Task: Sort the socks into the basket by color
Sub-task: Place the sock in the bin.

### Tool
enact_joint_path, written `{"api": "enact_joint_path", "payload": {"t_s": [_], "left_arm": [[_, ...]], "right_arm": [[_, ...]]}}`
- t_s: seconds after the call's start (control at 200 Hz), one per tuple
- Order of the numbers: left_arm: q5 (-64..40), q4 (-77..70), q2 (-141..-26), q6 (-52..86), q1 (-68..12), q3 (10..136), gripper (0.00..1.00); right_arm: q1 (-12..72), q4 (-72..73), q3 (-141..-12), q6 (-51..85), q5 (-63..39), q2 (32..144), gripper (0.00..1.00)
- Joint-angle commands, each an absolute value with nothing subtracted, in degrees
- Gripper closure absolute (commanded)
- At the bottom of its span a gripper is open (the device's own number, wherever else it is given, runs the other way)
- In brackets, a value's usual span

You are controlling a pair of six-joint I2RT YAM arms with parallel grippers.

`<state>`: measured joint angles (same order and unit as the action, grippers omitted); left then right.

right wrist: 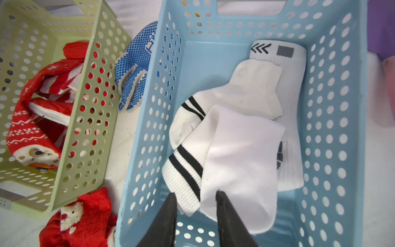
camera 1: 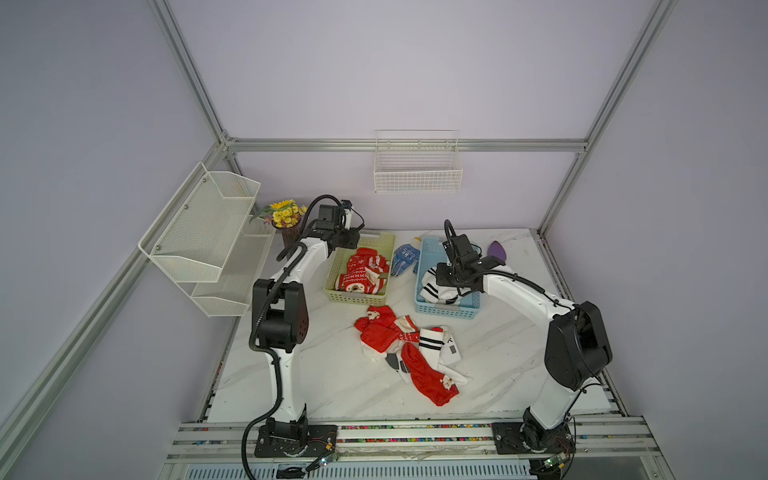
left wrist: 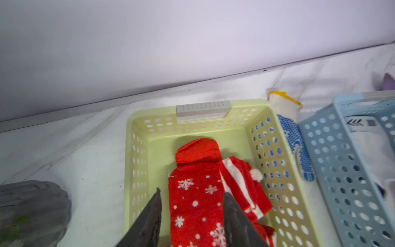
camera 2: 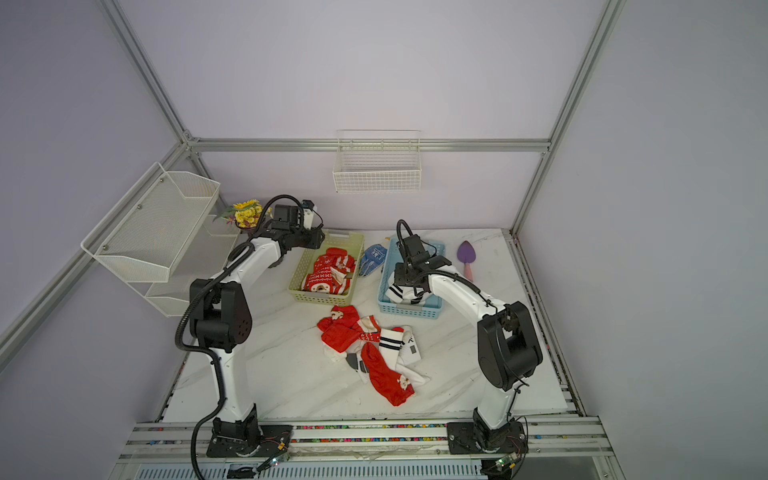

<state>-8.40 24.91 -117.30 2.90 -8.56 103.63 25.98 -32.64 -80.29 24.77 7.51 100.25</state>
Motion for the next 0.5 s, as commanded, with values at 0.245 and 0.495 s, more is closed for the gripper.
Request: {"api": "enact_joint_path", "payload": {"t_s": [0.245,0.495], "left_arm": [[-8.2,22.6,-105.5,9.6,-14.0,92.6,0.52],[-5.5,22.1,-98.7,12.7,-18.5,84.6,0.51]], "right_arm": [[27.3,-33.5,-73.1,25.8,7.6,89.7,0.65],[30.8,-34.1,-64.7,29.9,7.7,81.3,0.65]]}}
